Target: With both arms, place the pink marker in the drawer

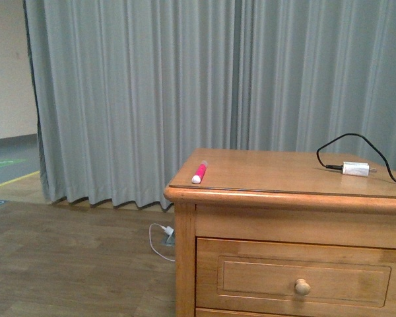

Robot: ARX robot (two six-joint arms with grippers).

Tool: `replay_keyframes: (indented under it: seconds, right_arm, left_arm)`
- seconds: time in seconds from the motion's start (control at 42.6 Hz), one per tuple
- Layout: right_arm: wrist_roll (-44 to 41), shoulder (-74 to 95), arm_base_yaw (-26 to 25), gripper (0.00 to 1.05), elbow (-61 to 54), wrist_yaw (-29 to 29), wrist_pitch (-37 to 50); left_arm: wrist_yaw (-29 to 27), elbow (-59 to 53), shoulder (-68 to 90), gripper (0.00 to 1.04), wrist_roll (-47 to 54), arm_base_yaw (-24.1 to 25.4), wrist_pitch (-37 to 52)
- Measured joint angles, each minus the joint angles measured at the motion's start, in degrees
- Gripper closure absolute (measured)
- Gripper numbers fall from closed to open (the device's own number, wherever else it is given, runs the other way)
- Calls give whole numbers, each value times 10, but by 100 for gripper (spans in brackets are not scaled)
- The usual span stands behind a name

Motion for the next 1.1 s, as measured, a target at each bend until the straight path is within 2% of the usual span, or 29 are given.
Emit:
replay_keyframes:
  seconds: [0.892, 0.915, 0.939, 1.009, 1.103]
  right_arm:
    - [0, 0, 0, 8, 0, 0, 0]
    - [2, 4, 3, 8, 2, 12, -7]
    - [17, 31, 23, 8, 25, 71, -65]
    - [34, 104, 55, 8, 59, 151, -123]
    - [38, 205, 63, 8, 76, 156, -80]
  left_arm:
    - [0, 0, 0, 6, 0, 0, 0]
    - [0, 0, 0, 6, 0, 0, 0]
    - [0, 0, 0, 6, 0, 0, 0]
    - [0, 0, 0, 6, 0, 0, 0]
    - [0, 0, 0, 6, 0, 0, 0]
